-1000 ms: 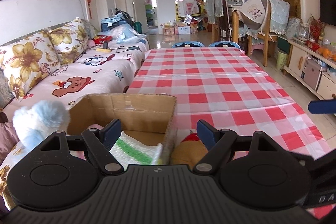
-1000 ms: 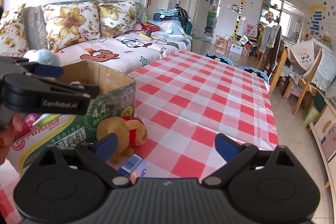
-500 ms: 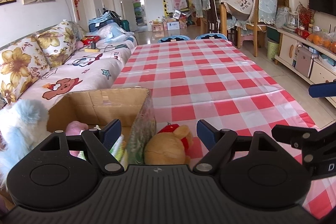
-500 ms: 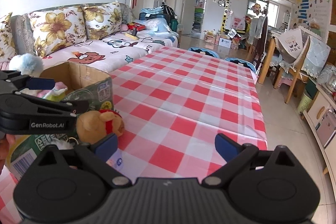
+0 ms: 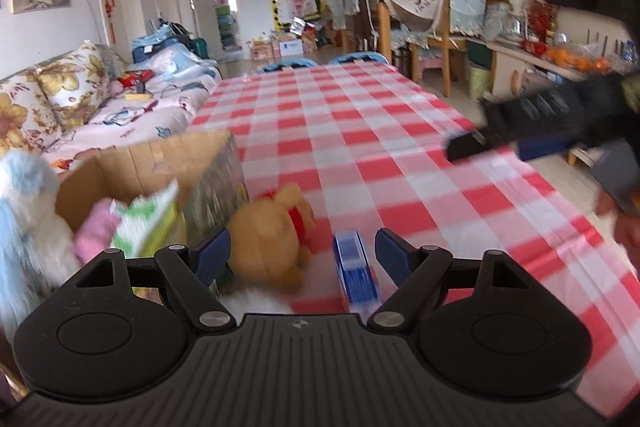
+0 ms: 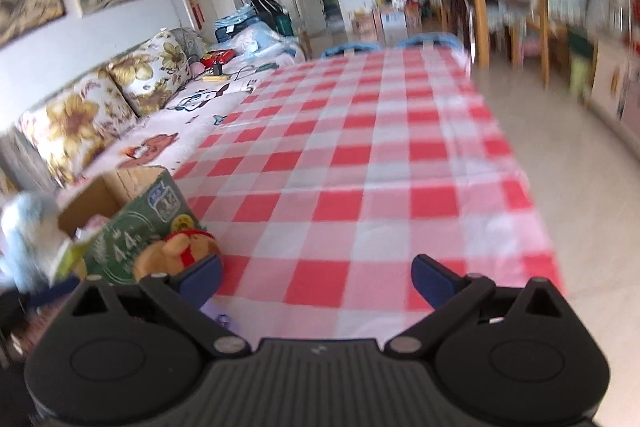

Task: Organize soft objects
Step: 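Grasp the floral white cloth bundle with the left tool while the right tool grasps the blue milk carton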

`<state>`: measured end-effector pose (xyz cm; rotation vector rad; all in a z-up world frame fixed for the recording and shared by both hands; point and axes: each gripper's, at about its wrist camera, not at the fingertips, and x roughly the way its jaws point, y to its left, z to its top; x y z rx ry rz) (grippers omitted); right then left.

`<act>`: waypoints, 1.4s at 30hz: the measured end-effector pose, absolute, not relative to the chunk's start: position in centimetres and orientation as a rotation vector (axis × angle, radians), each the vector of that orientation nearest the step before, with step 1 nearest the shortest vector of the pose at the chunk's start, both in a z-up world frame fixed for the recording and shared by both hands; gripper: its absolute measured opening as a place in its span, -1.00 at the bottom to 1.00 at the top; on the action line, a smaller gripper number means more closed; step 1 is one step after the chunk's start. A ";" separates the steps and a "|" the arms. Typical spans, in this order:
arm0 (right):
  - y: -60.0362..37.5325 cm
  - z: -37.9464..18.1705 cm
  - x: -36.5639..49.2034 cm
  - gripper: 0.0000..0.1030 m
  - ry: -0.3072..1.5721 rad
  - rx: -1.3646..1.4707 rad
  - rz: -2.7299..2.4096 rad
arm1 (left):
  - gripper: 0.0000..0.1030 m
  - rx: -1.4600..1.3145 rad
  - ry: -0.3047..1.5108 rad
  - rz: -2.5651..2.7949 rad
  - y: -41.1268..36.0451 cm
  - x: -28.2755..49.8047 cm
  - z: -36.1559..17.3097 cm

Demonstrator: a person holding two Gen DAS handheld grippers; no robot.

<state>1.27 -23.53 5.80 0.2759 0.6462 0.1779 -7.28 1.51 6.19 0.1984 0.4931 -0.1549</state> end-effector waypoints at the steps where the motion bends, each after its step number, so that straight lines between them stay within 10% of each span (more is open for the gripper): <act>1: -23.3 5.5 1.6 0.94 0.661 0.293 0.188 | 0.92 0.201 0.501 -0.161 1.5 -7.8 5.8; 28: -14.0 0.9 5.2 0.61 0.916 0.158 0.343 | 1.00 0.222 0.596 -0.283 0.5 -10.2 1.4; 42: -14.6 1.0 5.3 -0.11 0.921 0.112 0.330 | 0.63 0.300 0.592 -0.260 0.0 -10.5 0.9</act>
